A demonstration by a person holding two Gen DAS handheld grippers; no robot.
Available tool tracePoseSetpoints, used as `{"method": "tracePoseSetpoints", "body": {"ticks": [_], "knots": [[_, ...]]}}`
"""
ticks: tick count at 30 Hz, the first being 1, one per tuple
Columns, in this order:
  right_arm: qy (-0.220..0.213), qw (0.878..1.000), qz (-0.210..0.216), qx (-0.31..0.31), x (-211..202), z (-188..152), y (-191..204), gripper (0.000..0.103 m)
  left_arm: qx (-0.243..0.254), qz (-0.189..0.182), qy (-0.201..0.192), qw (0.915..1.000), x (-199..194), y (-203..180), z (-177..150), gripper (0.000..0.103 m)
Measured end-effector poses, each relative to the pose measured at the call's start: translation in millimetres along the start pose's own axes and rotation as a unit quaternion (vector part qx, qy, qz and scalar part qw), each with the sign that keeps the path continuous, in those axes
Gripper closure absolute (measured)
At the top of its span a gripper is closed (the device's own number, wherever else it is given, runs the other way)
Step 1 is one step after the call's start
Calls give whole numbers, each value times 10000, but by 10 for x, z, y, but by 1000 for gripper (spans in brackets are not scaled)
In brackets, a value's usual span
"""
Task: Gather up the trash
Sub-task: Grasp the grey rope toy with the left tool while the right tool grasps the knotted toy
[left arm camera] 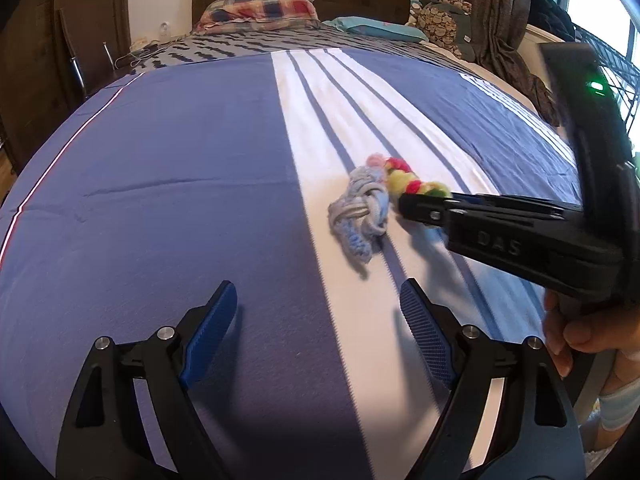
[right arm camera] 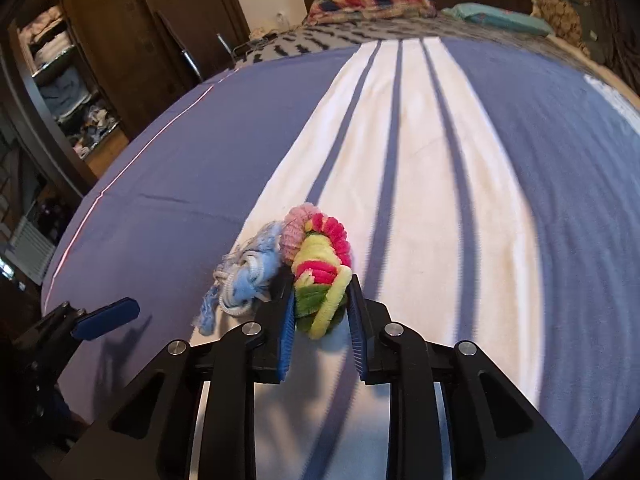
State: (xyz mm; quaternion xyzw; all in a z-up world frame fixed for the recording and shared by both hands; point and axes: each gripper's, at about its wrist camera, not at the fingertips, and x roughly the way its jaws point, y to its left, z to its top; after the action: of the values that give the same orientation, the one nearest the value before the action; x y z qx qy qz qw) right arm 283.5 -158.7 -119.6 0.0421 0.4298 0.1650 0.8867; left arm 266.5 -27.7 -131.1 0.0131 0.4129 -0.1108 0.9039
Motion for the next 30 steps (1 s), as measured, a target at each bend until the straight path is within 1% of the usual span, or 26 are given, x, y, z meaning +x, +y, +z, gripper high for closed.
{"method": "tracePoseSetpoints", "body": {"ticks": [4,8,14,18,19,20,21,25,30], "knots": [[-188,9993,-320,38,-207,-33,-161,78,84,-57,-54,9999,69,-109,106,25],[-303,9983,-483,77,-376,-111,-338,78,31,-105,-31,9999,217,-166,234,37],[-349,9967,-733,60,-496,-228,-553,78,-101,-58,127,9999,452,-164,342,46],[-310,9956,-879,13,-524,-296,-658,78,-146,-68,141,9998,496,-157,394,52],[-297,9955,-901,12,-530,-314,-677,78,-149,-68,149,9998,506,-160,399,56],[-295,9954,-912,13,-540,-331,-692,78,-138,-65,166,9997,521,-168,405,65],[-292,9952,-931,3,-545,-344,-698,78,-134,-77,174,9997,526,-170,408,69],[-316,9946,-988,-14,-618,-419,-701,78,-102,-102,171,9997,485,-199,373,75],[-410,9937,-1043,-30,-801,-524,-664,78,-96,-159,111,9998,278,-250,250,77]]}}
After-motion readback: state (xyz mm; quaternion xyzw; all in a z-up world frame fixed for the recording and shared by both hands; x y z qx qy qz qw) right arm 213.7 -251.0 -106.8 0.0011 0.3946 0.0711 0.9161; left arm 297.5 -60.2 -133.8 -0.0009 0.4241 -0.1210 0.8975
